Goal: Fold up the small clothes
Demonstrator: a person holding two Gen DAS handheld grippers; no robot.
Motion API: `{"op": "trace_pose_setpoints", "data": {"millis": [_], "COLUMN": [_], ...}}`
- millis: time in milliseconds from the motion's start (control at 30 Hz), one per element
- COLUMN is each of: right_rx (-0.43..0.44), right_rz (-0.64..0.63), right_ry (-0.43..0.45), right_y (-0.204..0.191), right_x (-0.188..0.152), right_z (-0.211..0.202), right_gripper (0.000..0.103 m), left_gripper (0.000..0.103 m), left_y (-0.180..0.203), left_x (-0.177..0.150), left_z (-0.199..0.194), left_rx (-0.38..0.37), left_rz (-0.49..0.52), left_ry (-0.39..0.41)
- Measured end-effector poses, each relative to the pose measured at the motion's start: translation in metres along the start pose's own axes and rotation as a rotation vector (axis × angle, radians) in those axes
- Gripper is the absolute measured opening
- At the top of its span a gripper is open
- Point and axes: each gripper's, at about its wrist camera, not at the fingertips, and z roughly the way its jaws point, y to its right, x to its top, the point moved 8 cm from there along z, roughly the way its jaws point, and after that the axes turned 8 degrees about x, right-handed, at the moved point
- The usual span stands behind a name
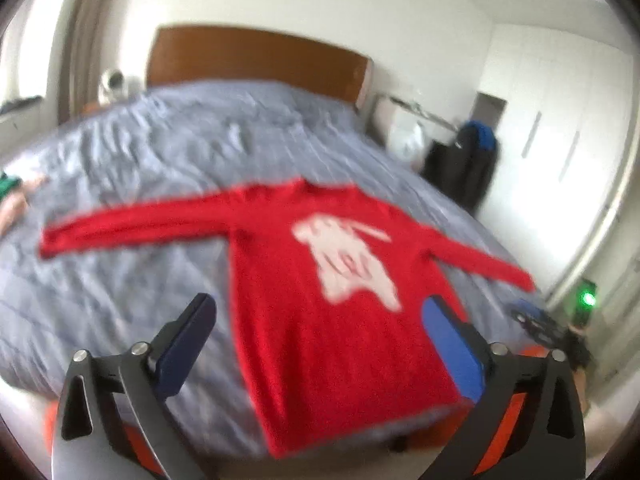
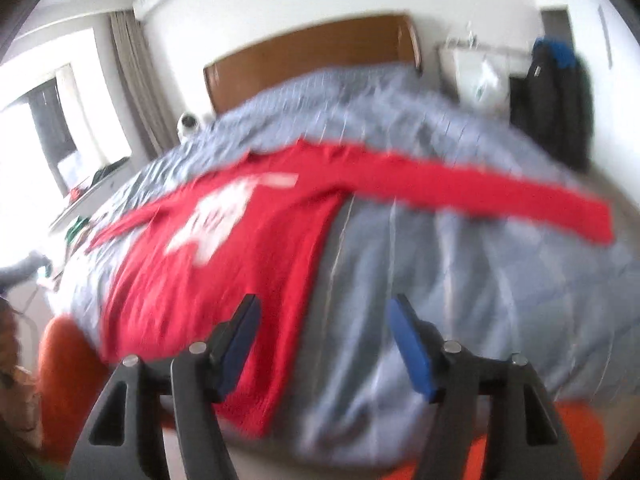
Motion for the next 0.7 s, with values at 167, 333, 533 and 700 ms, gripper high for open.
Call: {"op": "trace_pose_setpoints", "data": {"millis": [167,333,533,700], "right_rx": [-0.075,-0.070,-0.095,-0.088], "right_rz": [0.042,0.058,0.054,0.066], "right_ry": [0.083,0.053,0.042,0.033], "right_y": [0.015,0.017,0.020,0.020], "right_x": [-0.004,-0.013,-0.023,-0.026], "right_z": [0.016,0.026,0.035,0.044], "right_gripper": [0.068,0.068,0.072,0.072], "left_gripper": [0.102,0.102,0.102,0.102], "left_y": [-0.056,-0.096,-0.100,-0.102], "left_x": [-0.013,-0.030,-0.045,-0.056], "left_z": [0.072,0.119,0.123,0.123], "left_rx": [0.147,0.256,0.279,0.316], "left_rz": [-0.078,-0.086,-0.066,-0.034], "left_ry": [-0.059,-0.075,-0.087,-0.108]}}
